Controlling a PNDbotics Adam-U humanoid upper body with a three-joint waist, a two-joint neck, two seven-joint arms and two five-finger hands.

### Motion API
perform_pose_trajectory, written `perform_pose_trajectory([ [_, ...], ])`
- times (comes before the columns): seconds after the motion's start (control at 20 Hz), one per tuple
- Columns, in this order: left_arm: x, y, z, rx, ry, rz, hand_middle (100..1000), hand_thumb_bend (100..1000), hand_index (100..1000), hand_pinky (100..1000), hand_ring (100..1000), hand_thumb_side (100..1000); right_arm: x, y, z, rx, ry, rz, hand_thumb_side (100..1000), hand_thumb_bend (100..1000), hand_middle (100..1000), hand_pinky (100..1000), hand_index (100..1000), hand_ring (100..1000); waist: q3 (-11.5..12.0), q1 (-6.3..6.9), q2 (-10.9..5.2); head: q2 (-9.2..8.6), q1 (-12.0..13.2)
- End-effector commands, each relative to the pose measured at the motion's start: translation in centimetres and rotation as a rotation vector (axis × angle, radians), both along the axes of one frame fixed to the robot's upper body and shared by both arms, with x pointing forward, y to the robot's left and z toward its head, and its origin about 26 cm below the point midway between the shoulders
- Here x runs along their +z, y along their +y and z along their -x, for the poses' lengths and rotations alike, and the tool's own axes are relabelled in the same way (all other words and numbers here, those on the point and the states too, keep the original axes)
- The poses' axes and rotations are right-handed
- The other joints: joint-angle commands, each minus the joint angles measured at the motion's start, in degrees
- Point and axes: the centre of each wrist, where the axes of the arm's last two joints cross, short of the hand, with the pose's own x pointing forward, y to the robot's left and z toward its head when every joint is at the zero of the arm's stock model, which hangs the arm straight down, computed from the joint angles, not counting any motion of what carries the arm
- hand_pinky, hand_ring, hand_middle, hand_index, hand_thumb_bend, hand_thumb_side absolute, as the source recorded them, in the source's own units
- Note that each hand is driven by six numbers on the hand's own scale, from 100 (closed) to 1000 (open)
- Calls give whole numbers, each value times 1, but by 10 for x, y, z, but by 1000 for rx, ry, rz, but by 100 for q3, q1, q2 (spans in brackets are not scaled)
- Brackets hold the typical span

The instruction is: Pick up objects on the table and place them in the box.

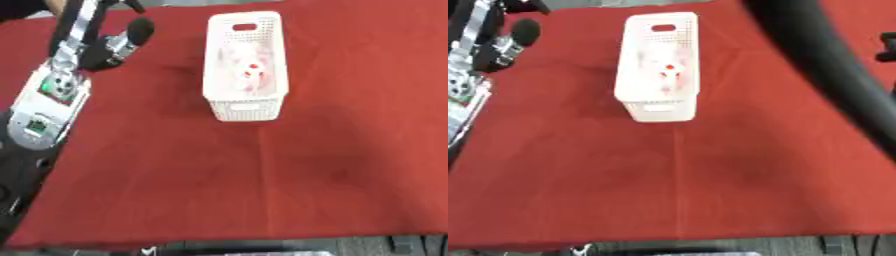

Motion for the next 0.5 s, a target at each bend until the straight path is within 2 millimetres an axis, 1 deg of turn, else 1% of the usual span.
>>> perform_pose_trajectory([
  [0.05, 5, -8, 12, 28, -88, 74, 815, 545, 901, 531, 764, 881, 7, 0, 1, -3, -34, 0, 767, 125, 806, 631, 730, 739, 35, -39, -46, -42, -34],
  [0.1, 1, -12, 14, 30, -89, 98, 819, 530, 901, 531, 770, 884, 7, 0, 1, -5, -35, -1, 766, 124, 806, 631, 730, 740, 47, -45, -36, -42, -31],
  [0.35, -17, -32, 22, -10, -65, 225, 814, 521, 902, 517, 762, 892, 7, -1, 1, -12, -37, -4, 765, 124, 806, 631, 730, 741, 99, -52, 2, -42, -73],
  [0.5, -23, -37, 24, -31, -48, 244, 811, 519, 903, 511, 757, 897, 7, -1, 1, -15, -38, -6, 765, 125, 807, 631, 730, 741, 118, -58, 16, -42, -72],
])
